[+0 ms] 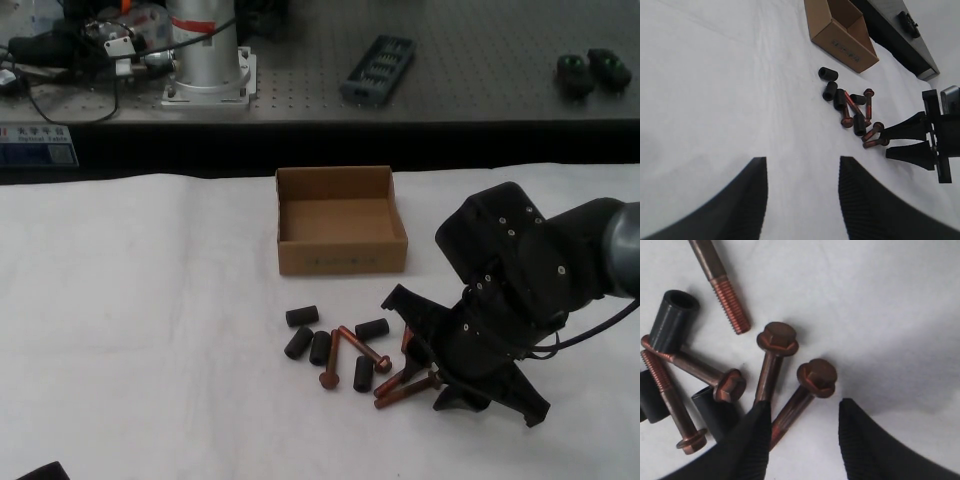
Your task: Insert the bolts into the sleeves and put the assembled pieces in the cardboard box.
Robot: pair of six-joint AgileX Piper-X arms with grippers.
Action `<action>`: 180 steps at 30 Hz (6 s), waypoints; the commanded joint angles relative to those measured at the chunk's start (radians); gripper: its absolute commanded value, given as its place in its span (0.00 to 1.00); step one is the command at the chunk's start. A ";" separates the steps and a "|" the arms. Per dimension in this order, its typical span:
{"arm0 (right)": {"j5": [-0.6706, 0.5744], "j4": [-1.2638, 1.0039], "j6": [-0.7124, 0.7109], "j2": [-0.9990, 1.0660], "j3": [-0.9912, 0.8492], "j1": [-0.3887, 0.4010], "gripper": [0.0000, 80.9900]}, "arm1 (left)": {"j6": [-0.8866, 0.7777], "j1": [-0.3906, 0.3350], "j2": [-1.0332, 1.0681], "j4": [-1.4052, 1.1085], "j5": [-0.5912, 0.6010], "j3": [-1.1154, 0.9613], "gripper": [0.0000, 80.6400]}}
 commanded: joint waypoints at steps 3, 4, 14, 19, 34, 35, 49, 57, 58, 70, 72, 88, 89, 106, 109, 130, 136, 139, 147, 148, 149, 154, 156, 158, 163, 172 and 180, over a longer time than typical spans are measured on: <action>0.024 -0.004 0.000 -0.019 -0.007 0.001 0.42 | -0.009 -0.005 0.000 -0.016 -0.002 -0.011 0.42; 0.033 -0.004 0.000 -0.019 -0.007 0.001 0.42 | -0.009 -0.005 0.000 -0.016 -0.002 -0.011 0.42; 0.011 -0.102 0.003 0.027 -0.007 0.001 0.29 | -0.009 -0.005 0.000 -0.016 -0.006 -0.011 0.42; 0.011 -0.074 0.003 0.041 -0.007 0.001 0.29 | -0.009 -0.005 0.000 -0.016 -0.034 -0.011 0.42; 0.000 0.022 -0.005 0.068 -0.007 0.001 0.29 | 0.001 -0.005 0.000 -0.016 -0.097 -0.011 0.42; 0.000 0.027 -0.005 0.068 -0.007 0.001 0.29 | 0.001 -0.005 0.000 -0.016 -0.101 -0.011 0.42; 0.019 0.050 -0.069 0.071 -0.007 0.001 0.06 | 0.011 -0.005 0.000 -0.016 -0.115 -0.011 0.42; -0.042 0.010 -0.073 0.116 -0.007 0.001 0.09 | 0.011 -0.005 0.000 -0.016 -0.115 -0.011 0.42; -0.049 0.007 -0.073 0.121 -0.007 0.001 0.14 | 0.011 -0.005 0.000 -0.016 -0.115 -0.011 0.42; -0.062 0.020 -0.073 0.132 -0.007 0.001 0.11 | 0.023 -0.005 0.000 -0.016 -0.116 -0.011 0.42; -0.072 0.018 -0.096 0.132 -0.007 0.001 0.02 | 0.023 -0.005 0.000 -0.016 -0.116 -0.011 0.42; 0.000 0.156 -0.525 -0.085 -0.007 0.001 0.02 | 0.023 -0.005 0.000 -0.014 -0.109 -0.011 0.42; 0.000 0.164 -0.551 -0.099 -0.004 0.001 0.02 | 0.023 -0.005 0.000 -0.014 -0.109 -0.011 0.42; -0.057 0.155 -0.701 -0.495 0.235 0.001 0.02 | 0.173 -0.005 0.141 -0.019 -0.103 -0.102 0.42; -0.073 0.155 -0.701 -0.555 0.264 0.001 0.02 | 0.270 -0.005 0.276 -0.023 -0.094 -0.161 0.42; -0.078 0.191 -0.783 -0.765 0.277 0.001 0.02 | 0.580 -0.338 1.442 -0.016 -0.067 -0.924 0.42; -0.078 0.206 -0.810 -0.805 0.277 0.001 0.02 | 0.580 -0.407 1.594 0.020 -0.114 -1.030 0.42; -0.078 0.206 -0.821 -0.809 0.277 0.001 0.02 | 0.592 -0.441 1.657 0.019 -0.161 -1.058 0.42; -0.106 0.206 -0.853 -0.809 0.277 0.001 0.02 | 0.665 -0.507 1.771 0.017 -0.237 -1.109 0.42; -0.115 0.206 -0.856 -0.809 0.277 0.001 0.02 | 0.665 -0.512 1.779 0.010 -0.258 -1.111 0.42; -0.119 0.206 -0.856 -0.809 0.277 0.001 0.02 | 0.665 -0.516 1.786 0.003 -0.275 -1.114 0.42; -0.140 0.206 -0.859 -0.809 0.277 0.001 0.02 | 0.665 -0.521 1.803 -0.030 -0.299 -1.117 0.42; -0.146 0.206 -0.859 -0.809 0.277 0.001 0.02 | 0.674 -0.521 1.807 -0.037 -0.329 -1.117 0.42; -0.155 0.206 -0.863 -0.809 0.277 0.001 0.02 | 0.696 -0.521 1.811 -0.047 -0.342 -1.117 0.42; -0.156 0.206 -0.875 -0.809 0.277 0.001 0.02 | 0.719 -0.521 1.813 -0.068 -0.342 -1.117 0.42; -0.156 0.206 -0.875 -0.809 0.277 0.001 0.02 | 0.765 -0.521 1.848 -0.118 -0.342 -1.117 0.42; -0.161 0.206 -0.881 -0.809 0.277 0.001 0.02 | 0.798 -0.521 1.876 -0.161 -0.342 -1.117 0.42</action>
